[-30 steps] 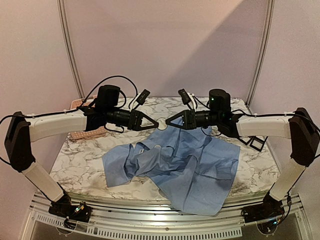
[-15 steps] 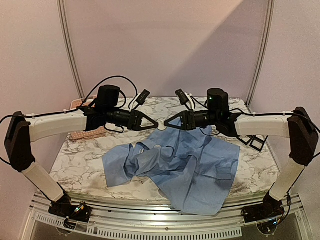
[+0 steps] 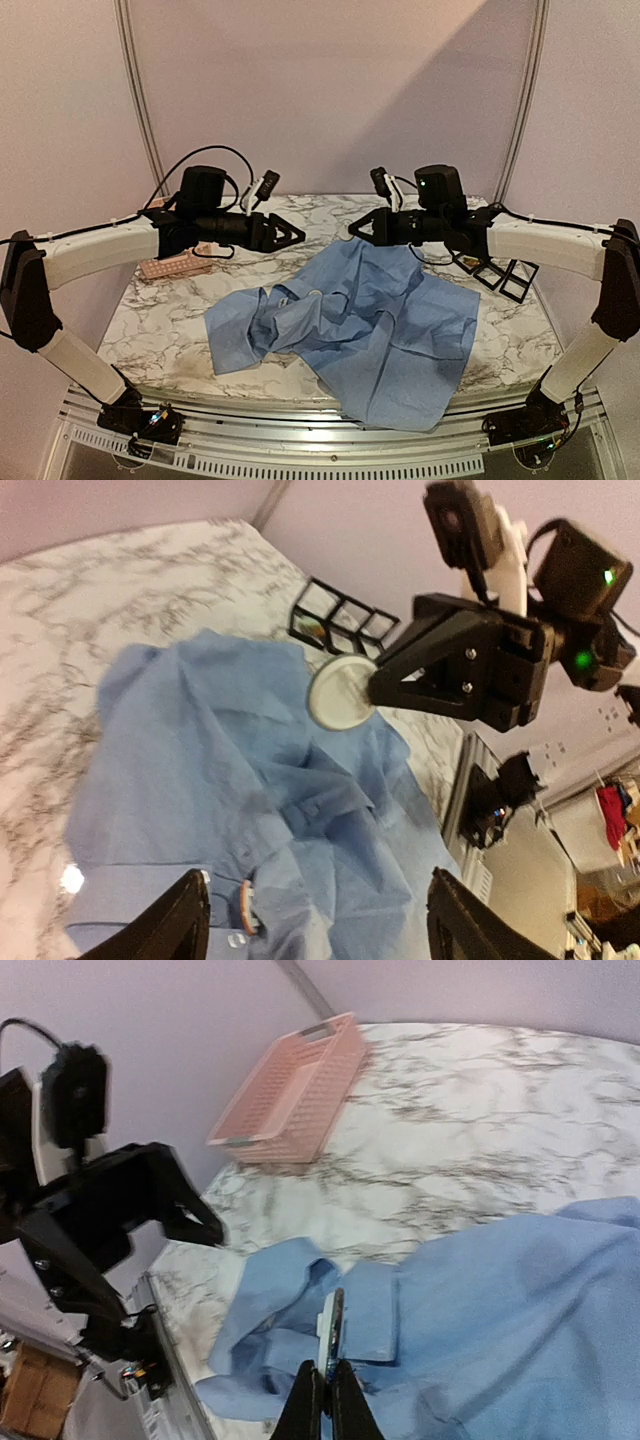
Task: Remove the brooch from the garment
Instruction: Place the brooch in the brooch box.
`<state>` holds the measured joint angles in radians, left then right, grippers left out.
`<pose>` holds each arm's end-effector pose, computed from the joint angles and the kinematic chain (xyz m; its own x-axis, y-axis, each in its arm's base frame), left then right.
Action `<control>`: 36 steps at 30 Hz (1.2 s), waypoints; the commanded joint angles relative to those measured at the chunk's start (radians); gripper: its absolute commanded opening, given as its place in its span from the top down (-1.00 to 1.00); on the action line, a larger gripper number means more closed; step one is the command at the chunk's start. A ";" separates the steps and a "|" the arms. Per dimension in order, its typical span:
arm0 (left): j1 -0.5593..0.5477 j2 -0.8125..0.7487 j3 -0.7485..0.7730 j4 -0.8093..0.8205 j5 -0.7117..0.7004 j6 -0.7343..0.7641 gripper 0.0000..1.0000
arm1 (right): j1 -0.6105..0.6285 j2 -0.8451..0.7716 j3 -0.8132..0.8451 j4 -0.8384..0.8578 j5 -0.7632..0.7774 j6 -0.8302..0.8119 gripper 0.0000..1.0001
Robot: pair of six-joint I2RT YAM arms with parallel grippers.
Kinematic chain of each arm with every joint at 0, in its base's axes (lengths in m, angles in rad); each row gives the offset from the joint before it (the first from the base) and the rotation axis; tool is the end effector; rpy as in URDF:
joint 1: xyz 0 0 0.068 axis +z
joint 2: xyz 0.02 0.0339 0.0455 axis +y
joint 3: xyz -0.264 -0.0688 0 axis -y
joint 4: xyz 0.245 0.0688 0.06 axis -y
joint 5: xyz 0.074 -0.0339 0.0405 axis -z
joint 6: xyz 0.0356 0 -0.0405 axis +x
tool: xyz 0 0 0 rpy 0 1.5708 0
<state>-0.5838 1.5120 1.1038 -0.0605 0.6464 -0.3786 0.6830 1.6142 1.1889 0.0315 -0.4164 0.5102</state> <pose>0.2757 -0.2078 0.2886 -0.6786 0.0947 -0.7284 0.6861 0.4357 -0.5826 0.2840 0.2496 0.2899 -0.6831 0.0200 -0.7301 -0.6112 0.5316 0.5864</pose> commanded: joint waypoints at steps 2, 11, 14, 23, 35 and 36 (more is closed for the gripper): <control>0.112 -0.087 -0.060 0.082 -0.146 -0.069 -0.56 | -0.074 -0.052 0.063 -0.434 0.478 -0.162 1.00; 0.144 -0.079 -0.043 0.016 -0.176 -0.066 -0.60 | -0.232 -0.044 0.068 -0.702 0.744 -0.191 1.00; 0.146 -0.081 -0.037 -0.005 -0.189 -0.055 -0.62 | -0.290 -0.034 0.065 -0.764 0.797 -0.181 1.00; 0.146 -0.087 -0.030 -0.030 -0.207 -0.047 -0.66 | -0.375 0.067 0.081 -0.876 0.931 -0.173 1.00; 0.147 -0.085 -0.027 -0.039 -0.208 -0.043 -0.66 | -0.432 0.211 0.121 -0.893 1.039 -0.211 1.00; 0.147 -0.085 -0.027 -0.039 -0.208 -0.043 -0.66 | -0.434 0.220 0.122 -0.889 1.049 -0.214 1.00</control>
<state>-0.4446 1.4311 1.0637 -0.0830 0.4431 -0.4370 0.2699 1.7916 1.2903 -0.8482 0.5686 0.3149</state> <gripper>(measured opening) 0.832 0.021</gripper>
